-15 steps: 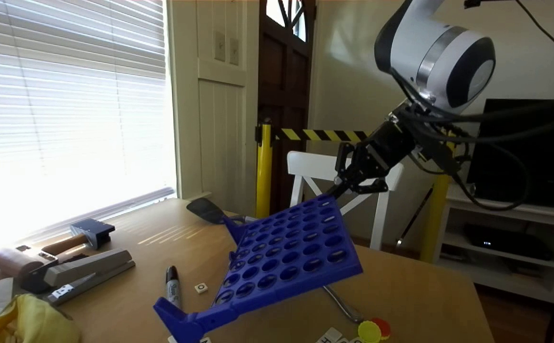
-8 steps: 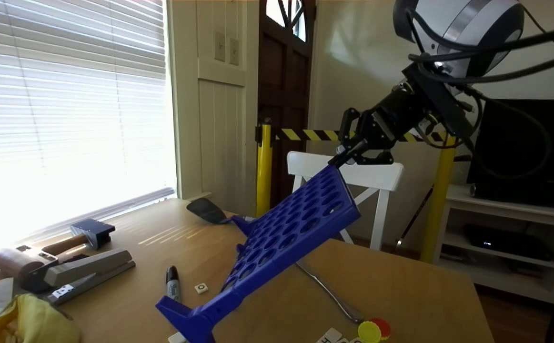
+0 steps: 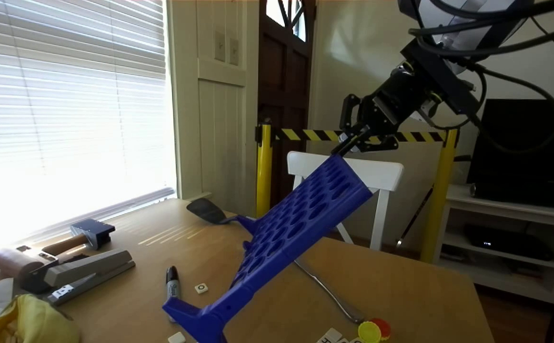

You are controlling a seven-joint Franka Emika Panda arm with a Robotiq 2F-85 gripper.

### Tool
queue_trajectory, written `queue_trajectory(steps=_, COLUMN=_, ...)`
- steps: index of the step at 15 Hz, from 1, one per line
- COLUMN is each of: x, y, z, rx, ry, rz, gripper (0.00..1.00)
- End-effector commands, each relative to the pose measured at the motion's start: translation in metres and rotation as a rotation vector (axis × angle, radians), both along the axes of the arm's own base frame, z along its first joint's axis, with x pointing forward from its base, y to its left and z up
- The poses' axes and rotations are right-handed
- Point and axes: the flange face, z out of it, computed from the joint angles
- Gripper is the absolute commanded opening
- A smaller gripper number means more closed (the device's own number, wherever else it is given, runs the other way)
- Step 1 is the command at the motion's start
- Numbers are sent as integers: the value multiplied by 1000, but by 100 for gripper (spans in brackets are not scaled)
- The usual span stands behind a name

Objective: Put the blue object up right

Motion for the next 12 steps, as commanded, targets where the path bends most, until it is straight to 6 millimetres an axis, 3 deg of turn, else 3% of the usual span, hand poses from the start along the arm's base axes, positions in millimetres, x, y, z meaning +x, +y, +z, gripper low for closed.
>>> queue_trajectory(steps=1, x=-11, y=8, z=40, rx=-127, ry=15, rz=-40, gripper=1)
queue_trajectory(steps=7, x=-18, y=29, z=78, rx=-312, ry=158, rz=-80, gripper=1)
queue_trajectory(steps=12, x=-21, y=50, z=136, rx=-333, ry=304, rz=-97, gripper=1)
